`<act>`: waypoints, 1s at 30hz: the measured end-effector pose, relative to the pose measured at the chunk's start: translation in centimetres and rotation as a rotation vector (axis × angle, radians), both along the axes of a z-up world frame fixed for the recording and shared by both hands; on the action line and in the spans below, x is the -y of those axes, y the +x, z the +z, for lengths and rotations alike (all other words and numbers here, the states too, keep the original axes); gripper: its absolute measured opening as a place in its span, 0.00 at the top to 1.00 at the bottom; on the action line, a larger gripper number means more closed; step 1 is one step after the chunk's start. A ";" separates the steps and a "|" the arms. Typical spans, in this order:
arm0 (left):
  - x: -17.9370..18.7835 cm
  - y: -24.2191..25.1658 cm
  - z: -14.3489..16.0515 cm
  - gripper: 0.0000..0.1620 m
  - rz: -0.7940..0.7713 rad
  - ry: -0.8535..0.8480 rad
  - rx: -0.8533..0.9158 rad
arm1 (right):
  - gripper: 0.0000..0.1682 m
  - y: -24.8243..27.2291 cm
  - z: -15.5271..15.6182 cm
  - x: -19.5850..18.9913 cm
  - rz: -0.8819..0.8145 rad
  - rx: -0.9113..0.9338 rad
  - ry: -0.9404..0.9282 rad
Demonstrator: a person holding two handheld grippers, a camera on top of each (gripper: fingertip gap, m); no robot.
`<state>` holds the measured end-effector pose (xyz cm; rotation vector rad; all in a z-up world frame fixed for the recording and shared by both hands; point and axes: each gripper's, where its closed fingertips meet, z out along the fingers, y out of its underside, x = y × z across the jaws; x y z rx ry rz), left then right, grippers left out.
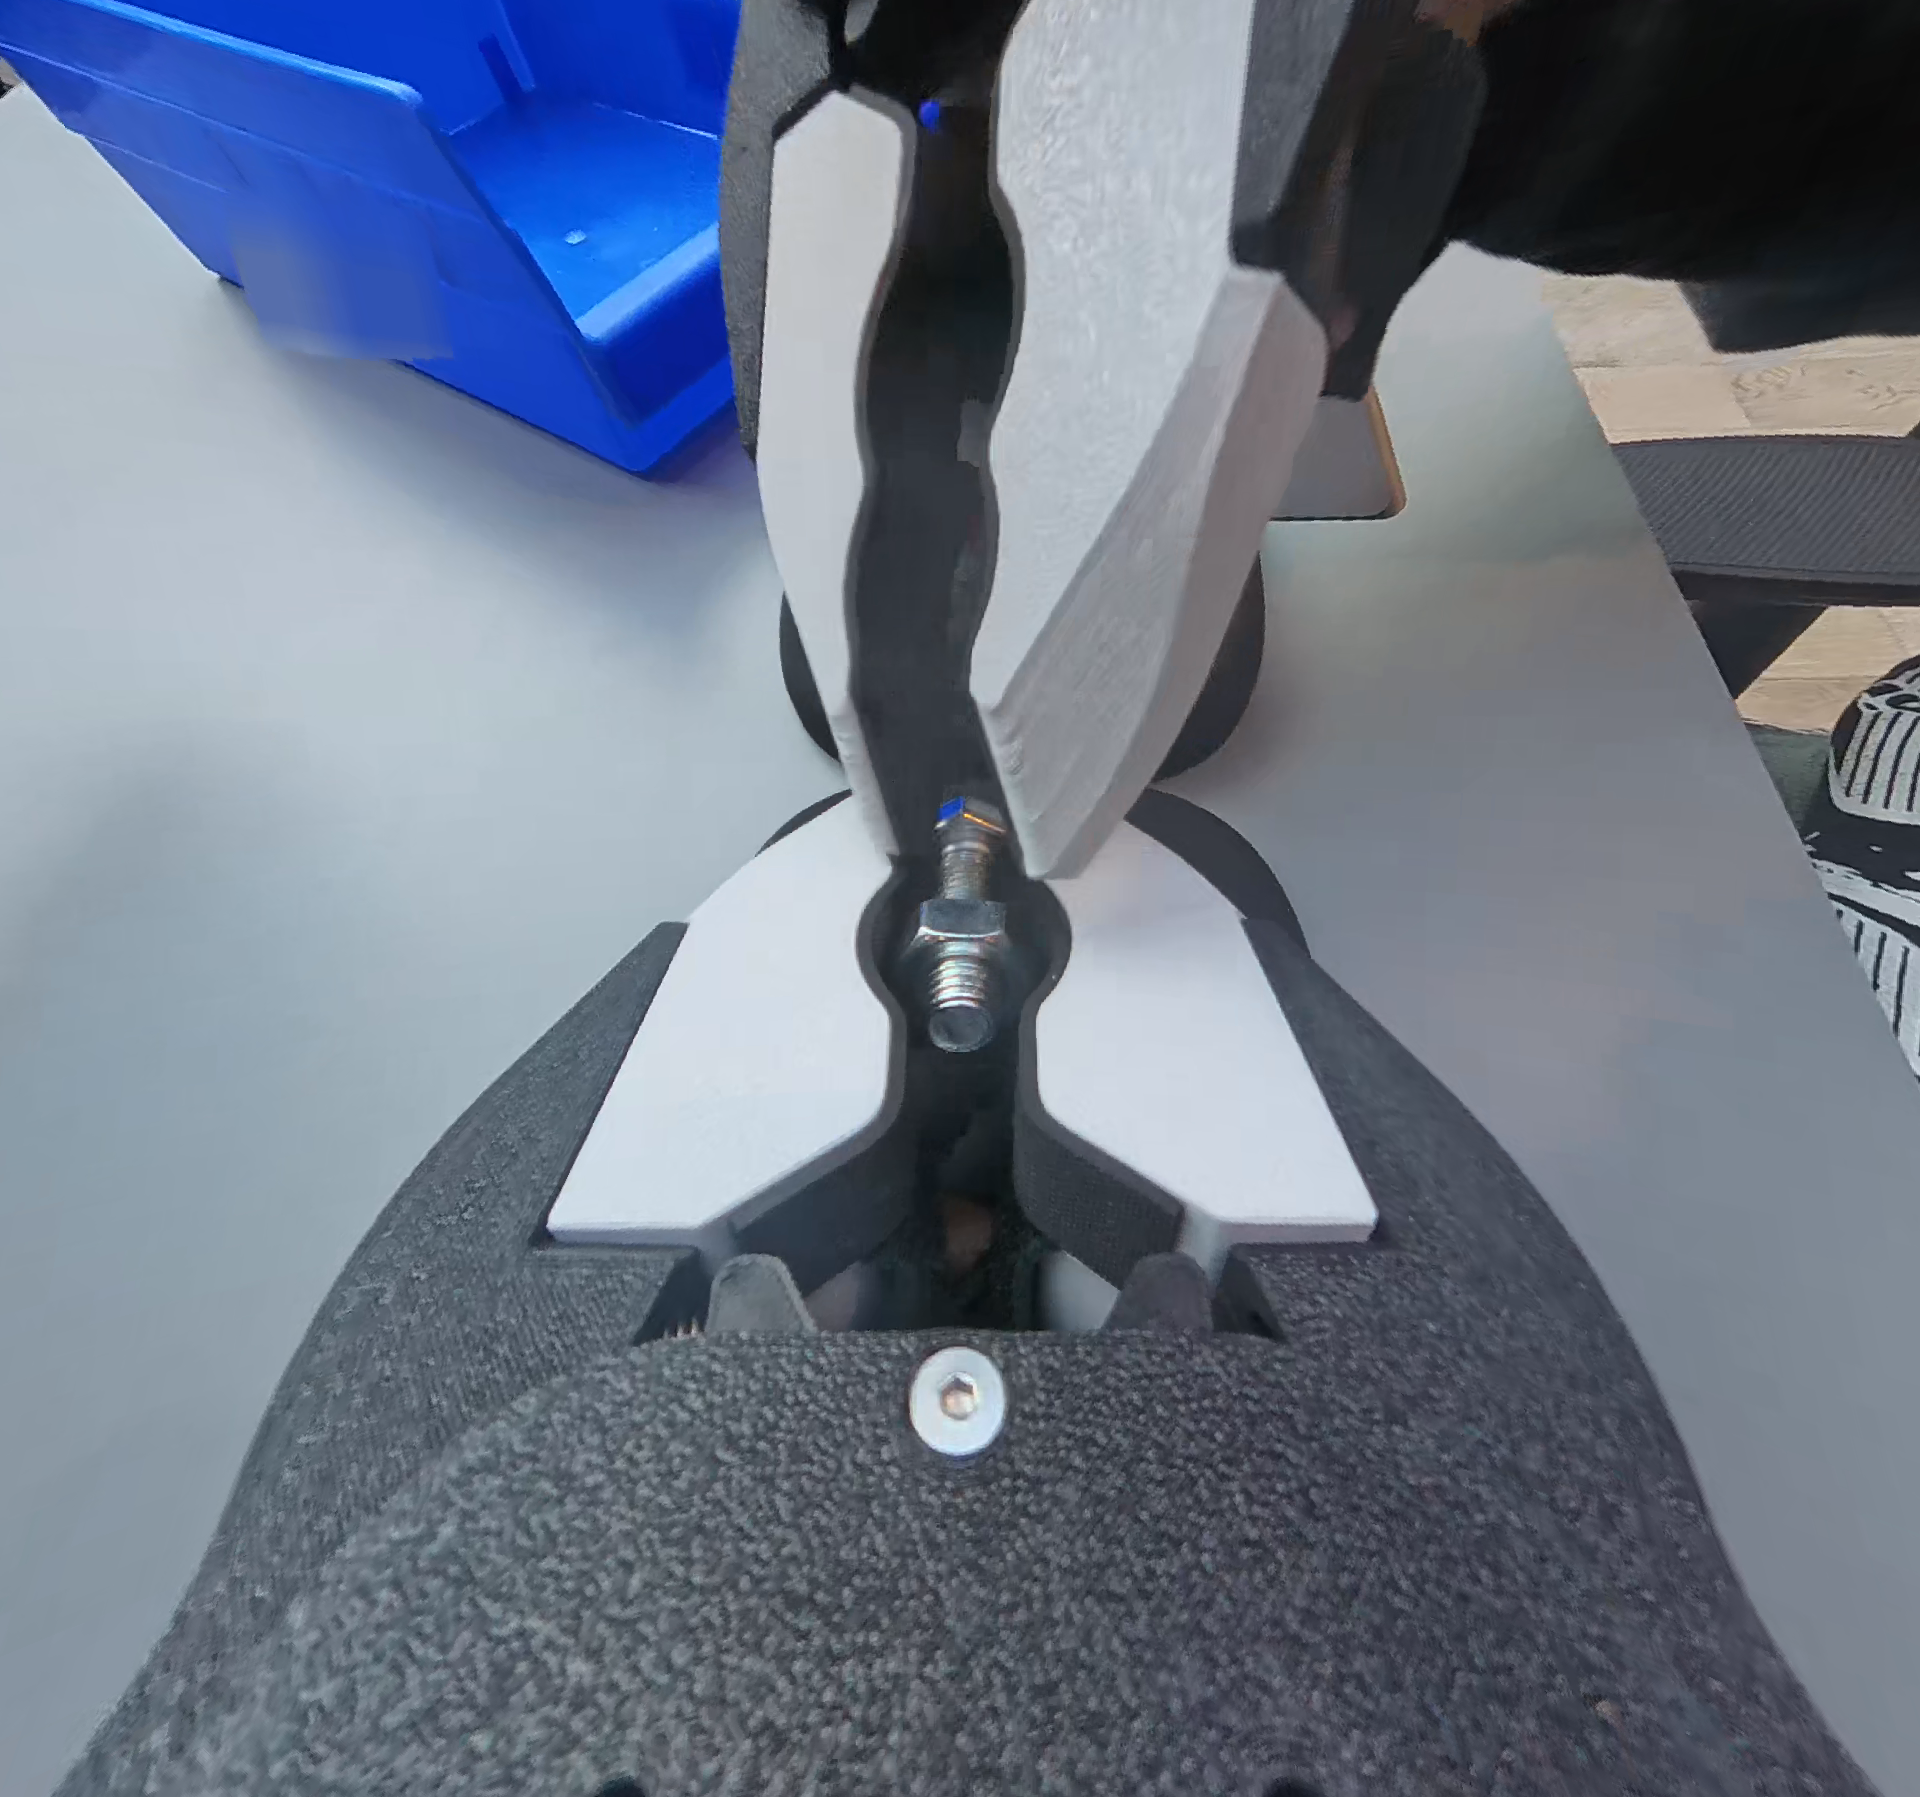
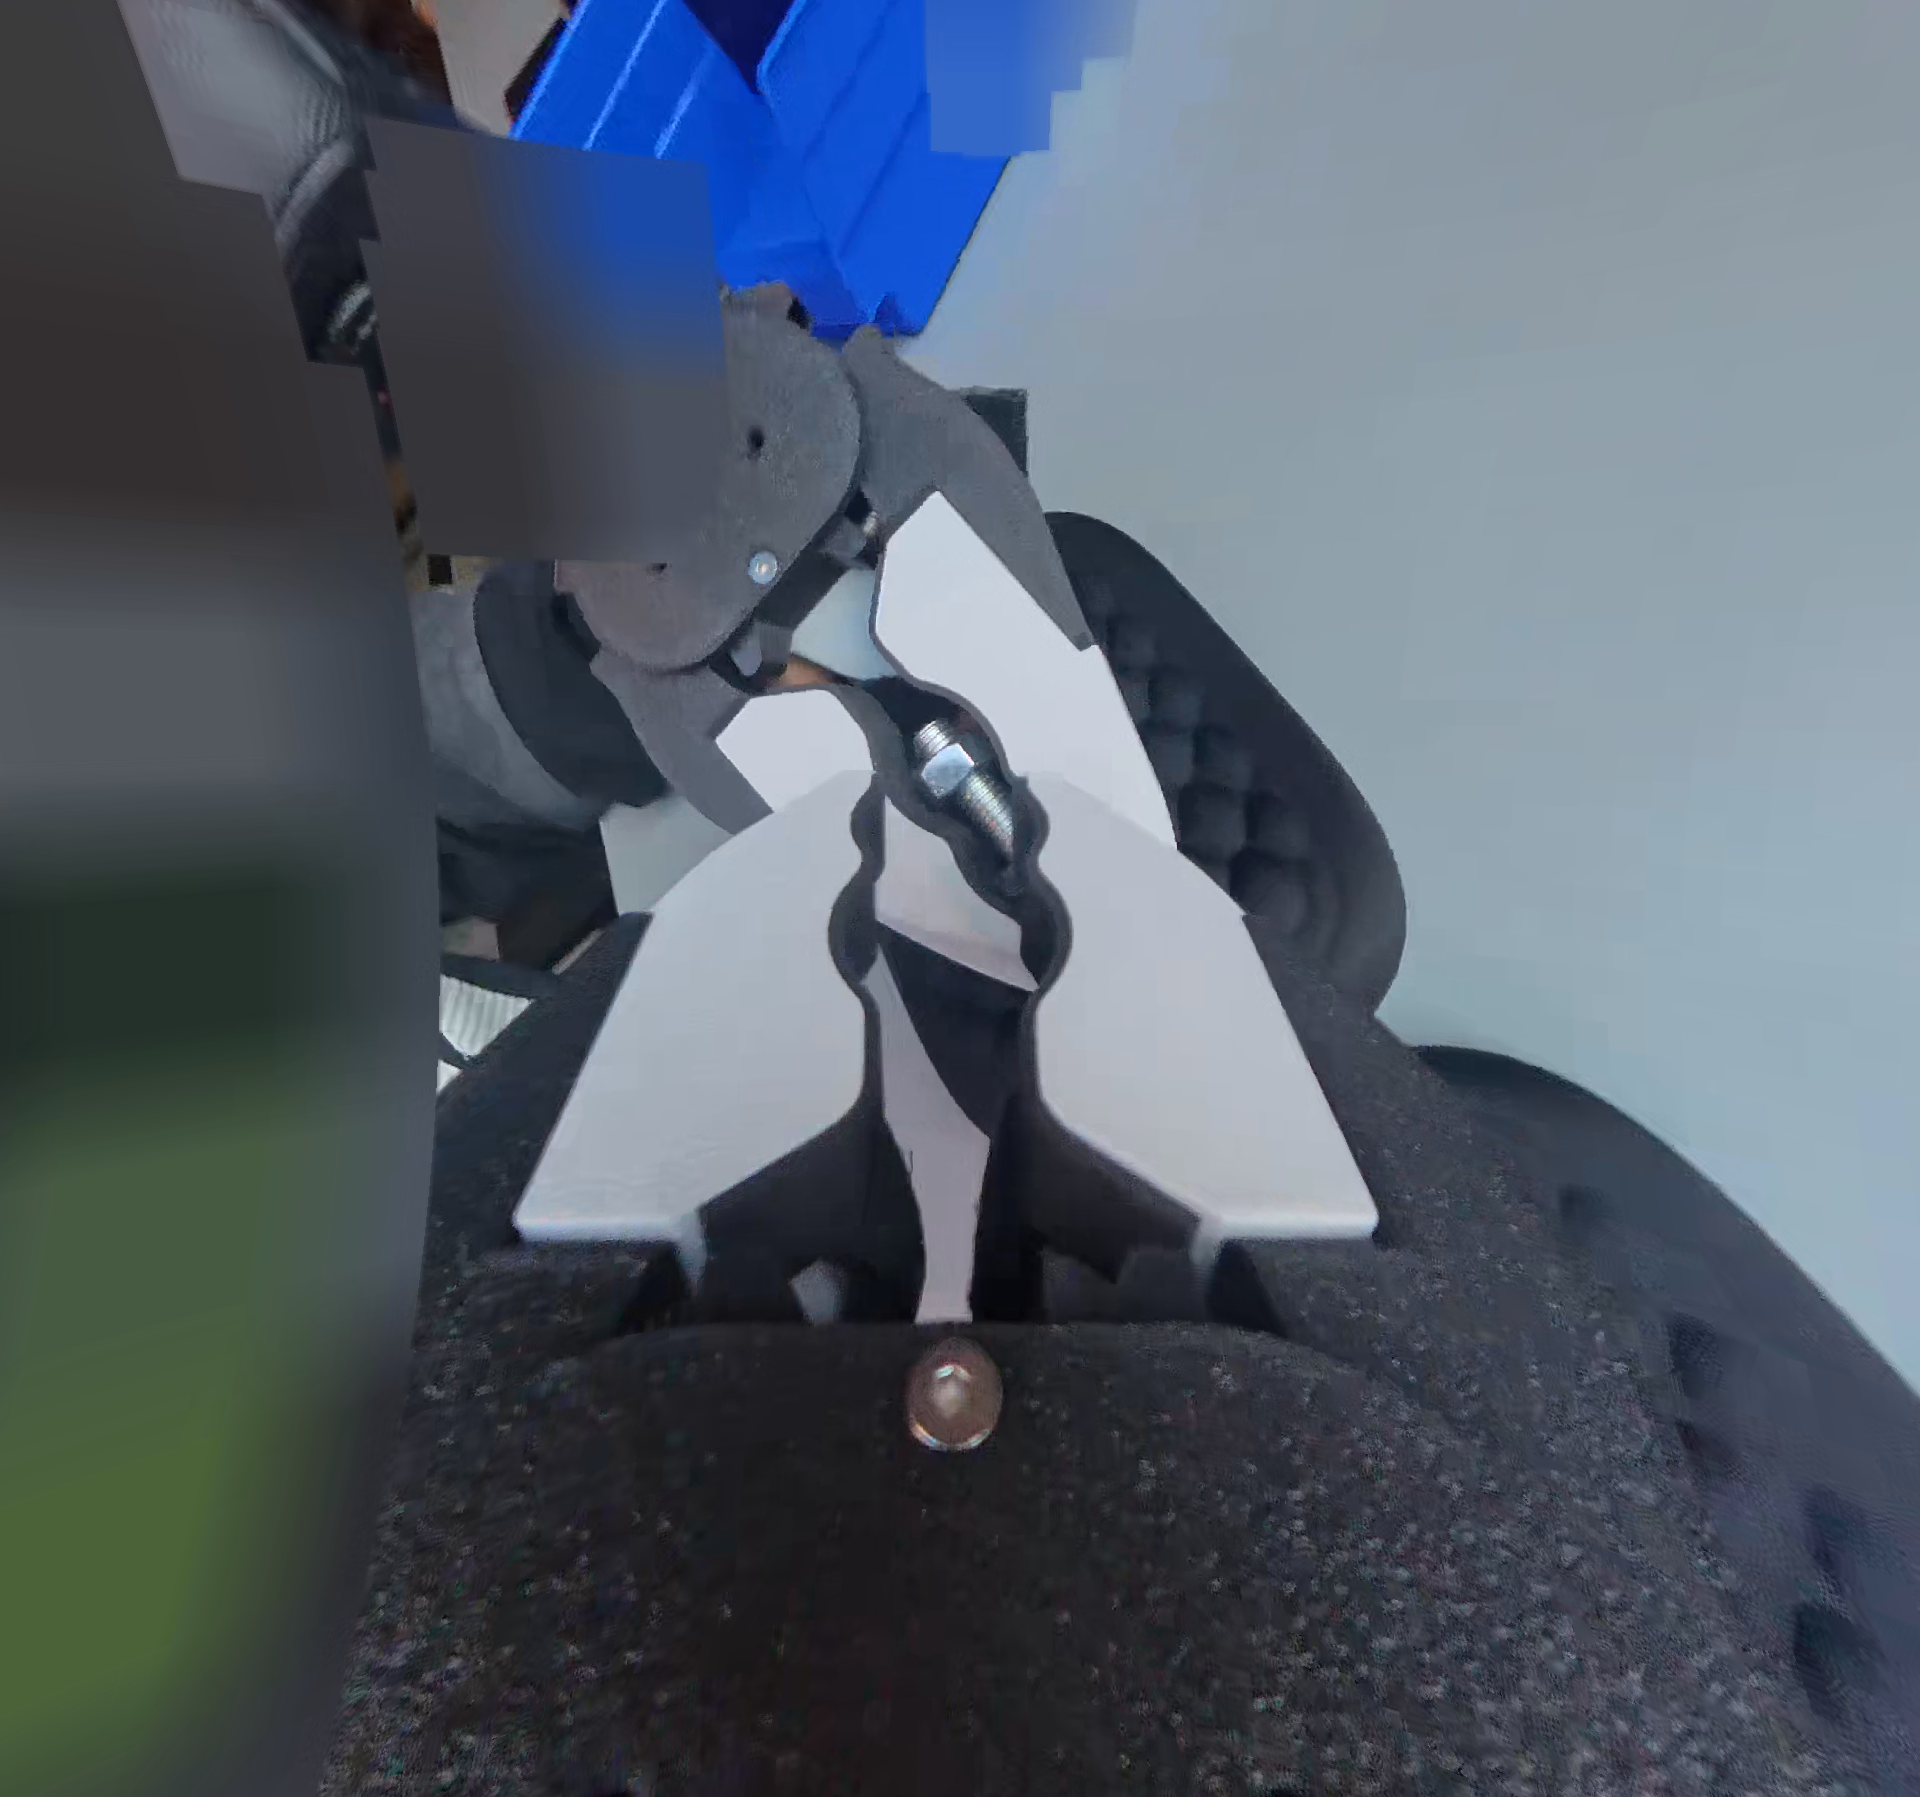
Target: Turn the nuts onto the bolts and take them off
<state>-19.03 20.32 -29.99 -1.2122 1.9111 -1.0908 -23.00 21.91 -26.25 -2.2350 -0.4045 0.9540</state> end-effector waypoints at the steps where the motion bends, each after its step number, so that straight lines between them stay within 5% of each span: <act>1: -0.2 0.1 0.0 0.90 0.014 -0.003 0.002 | 0.83 0.3 0.2 -0.3 -0.058 -0.038 -0.034; 7: -1.5 0.4 0.4 0.90 0.111 -0.021 0.019 | 0.86 1.0 0.6 -1.1 -0.213 -0.123 -0.186; 20: -2.3 0.7 0.0 0.91 0.194 0.061 0.011 | 0.88 -0.7 -0.4 -1.2 -0.226 -0.030 -0.289; 23: -2.3 0.6 0.3 0.98 0.194 0.050 0.026 | 0.87 -0.7 0.0 -1.1 -0.205 0.007 -0.243; 30: -2.3 0.3 0.9 0.95 0.149 -0.113 0.025 | 0.84 0.4 0.3 -0.5 -0.159 0.046 -0.043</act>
